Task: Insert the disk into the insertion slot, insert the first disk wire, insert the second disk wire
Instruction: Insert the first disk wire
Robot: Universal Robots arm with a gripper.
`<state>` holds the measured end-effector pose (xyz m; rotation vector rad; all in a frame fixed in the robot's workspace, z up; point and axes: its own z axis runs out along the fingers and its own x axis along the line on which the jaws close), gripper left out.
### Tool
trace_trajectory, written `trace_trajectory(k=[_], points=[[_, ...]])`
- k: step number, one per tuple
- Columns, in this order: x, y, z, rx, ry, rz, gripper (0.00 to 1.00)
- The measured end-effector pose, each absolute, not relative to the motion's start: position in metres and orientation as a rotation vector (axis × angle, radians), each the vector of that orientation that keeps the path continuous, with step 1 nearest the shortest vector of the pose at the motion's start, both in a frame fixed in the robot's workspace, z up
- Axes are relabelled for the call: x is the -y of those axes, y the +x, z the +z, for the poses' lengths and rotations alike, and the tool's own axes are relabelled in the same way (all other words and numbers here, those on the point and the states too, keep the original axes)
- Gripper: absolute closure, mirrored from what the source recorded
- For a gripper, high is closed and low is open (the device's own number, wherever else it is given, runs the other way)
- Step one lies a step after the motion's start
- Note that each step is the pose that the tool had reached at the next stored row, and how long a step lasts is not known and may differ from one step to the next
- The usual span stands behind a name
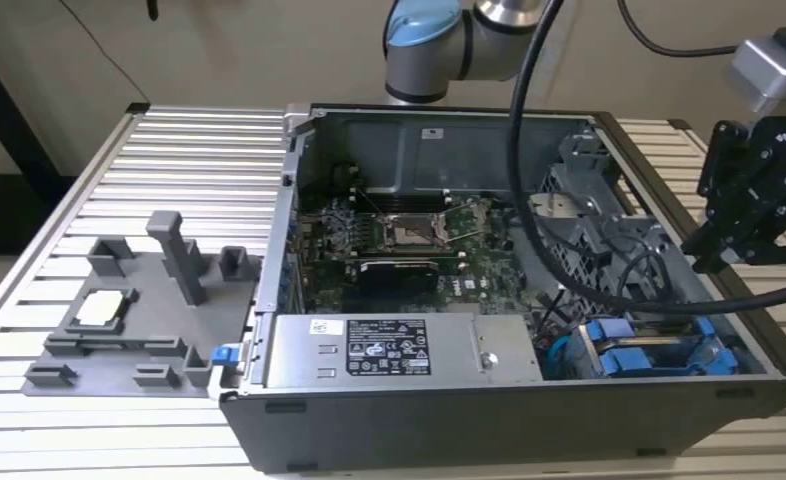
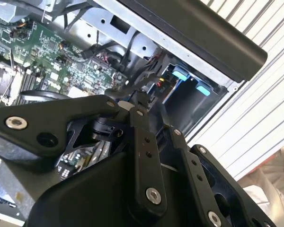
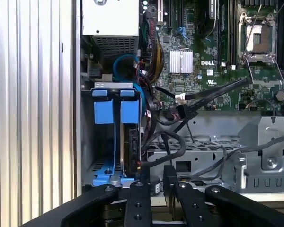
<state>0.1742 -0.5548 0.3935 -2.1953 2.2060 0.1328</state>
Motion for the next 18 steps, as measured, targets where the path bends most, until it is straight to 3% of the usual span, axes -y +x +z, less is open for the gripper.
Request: trace_trajectory(k=[18], points=[[0.524, 0.130, 0.384, -2.192, -2.243, 0.095, 0.73]])
